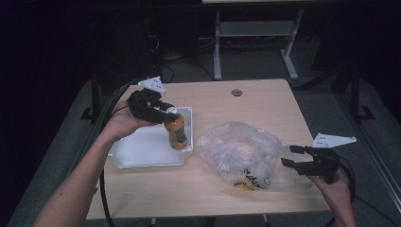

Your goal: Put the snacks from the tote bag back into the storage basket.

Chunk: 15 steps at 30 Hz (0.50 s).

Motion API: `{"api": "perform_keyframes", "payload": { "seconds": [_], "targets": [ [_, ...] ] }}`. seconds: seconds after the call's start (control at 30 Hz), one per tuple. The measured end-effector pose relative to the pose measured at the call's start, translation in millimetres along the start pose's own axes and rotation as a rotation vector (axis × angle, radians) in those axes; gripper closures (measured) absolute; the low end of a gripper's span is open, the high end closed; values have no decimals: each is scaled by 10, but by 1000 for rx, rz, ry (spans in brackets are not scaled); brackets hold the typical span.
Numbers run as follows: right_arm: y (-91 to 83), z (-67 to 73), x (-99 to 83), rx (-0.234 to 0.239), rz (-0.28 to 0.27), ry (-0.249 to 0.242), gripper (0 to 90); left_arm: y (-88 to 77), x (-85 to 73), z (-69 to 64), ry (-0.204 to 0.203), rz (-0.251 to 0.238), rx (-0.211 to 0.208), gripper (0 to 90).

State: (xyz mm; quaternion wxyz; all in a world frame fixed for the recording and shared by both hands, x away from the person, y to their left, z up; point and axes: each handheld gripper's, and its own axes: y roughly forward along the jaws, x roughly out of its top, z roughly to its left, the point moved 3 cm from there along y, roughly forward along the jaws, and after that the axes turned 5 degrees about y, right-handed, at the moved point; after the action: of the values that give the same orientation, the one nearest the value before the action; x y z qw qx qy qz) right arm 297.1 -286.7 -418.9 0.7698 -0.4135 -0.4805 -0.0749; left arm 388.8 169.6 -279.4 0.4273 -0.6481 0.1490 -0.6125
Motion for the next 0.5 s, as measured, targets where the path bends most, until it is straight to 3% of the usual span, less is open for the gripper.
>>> {"api": "perform_keyframes", "payload": {
  "seconds": [0.5],
  "targets": [
    [-13,-7,3,0,-5,-2,335,141,-115,28,-8,16,7,588]
  ]
}}
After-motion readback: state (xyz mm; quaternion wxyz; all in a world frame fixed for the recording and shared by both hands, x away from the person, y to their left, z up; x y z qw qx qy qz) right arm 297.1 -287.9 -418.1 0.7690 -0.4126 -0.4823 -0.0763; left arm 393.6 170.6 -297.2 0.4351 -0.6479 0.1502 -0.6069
